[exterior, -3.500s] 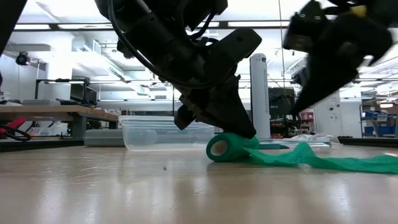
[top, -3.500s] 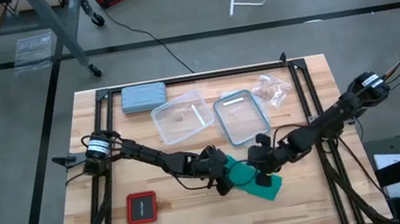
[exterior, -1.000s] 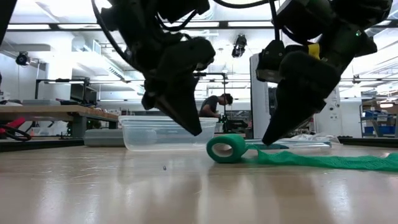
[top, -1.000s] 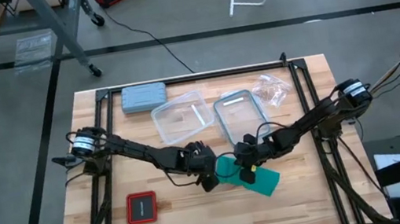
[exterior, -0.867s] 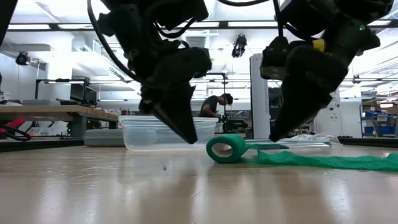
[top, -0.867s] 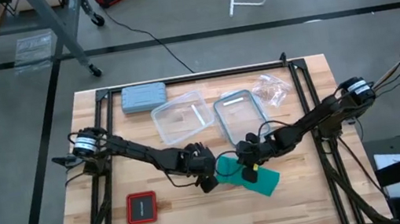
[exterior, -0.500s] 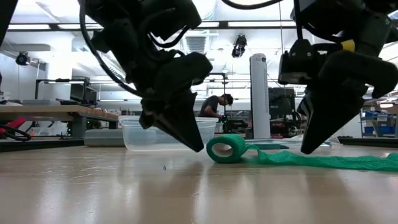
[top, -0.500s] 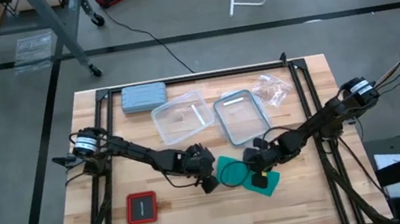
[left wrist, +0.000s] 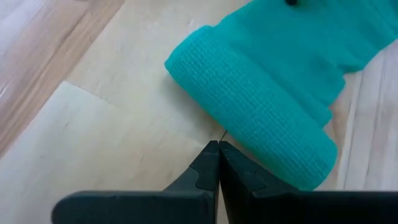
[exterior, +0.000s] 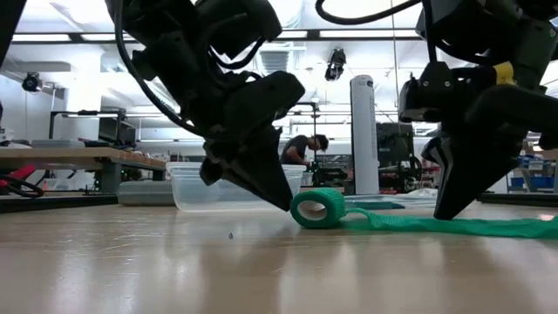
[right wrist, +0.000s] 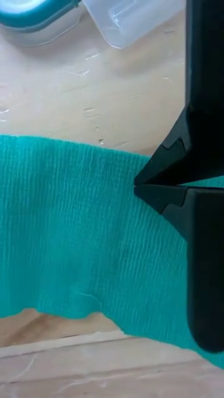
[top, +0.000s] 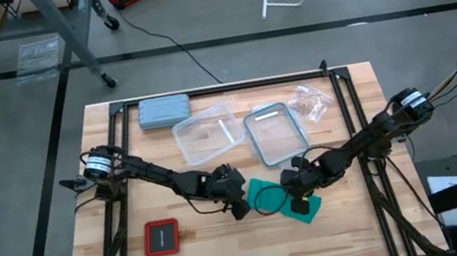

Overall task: Roll bandage
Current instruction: Roll the blue bandage

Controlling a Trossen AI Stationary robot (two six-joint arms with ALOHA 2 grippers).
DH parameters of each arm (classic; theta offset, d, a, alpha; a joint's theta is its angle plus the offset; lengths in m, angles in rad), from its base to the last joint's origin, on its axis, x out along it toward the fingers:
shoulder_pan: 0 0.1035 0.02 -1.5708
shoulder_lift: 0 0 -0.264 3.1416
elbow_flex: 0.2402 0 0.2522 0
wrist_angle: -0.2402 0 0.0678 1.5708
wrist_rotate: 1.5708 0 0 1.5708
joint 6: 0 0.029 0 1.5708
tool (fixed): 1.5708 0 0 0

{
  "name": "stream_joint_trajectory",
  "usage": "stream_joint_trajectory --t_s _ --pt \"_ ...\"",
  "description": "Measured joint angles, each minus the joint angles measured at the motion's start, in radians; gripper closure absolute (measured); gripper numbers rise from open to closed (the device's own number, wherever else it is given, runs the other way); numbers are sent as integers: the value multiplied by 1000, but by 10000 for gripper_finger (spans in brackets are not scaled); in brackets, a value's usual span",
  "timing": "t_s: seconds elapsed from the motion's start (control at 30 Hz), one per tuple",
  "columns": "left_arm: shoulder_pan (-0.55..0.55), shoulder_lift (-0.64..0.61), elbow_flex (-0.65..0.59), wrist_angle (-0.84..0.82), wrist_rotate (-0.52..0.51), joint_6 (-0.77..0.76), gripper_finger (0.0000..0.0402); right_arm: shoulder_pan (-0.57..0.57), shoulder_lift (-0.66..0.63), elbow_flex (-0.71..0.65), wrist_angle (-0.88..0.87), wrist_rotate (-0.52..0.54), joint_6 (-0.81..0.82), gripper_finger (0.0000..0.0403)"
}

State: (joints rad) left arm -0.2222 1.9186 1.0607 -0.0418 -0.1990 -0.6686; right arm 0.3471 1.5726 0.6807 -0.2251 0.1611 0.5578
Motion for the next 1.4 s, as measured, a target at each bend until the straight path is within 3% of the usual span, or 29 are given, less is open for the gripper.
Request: stream_joint_trajectory --t_s 0.5,1.4 --pt "0 0 0 51 0 5 398 0 1 -1 -32 24 -200 401" --pt "4 0 -1 67 0 -5 400 0 -139 -5 -112 49 -137 401"
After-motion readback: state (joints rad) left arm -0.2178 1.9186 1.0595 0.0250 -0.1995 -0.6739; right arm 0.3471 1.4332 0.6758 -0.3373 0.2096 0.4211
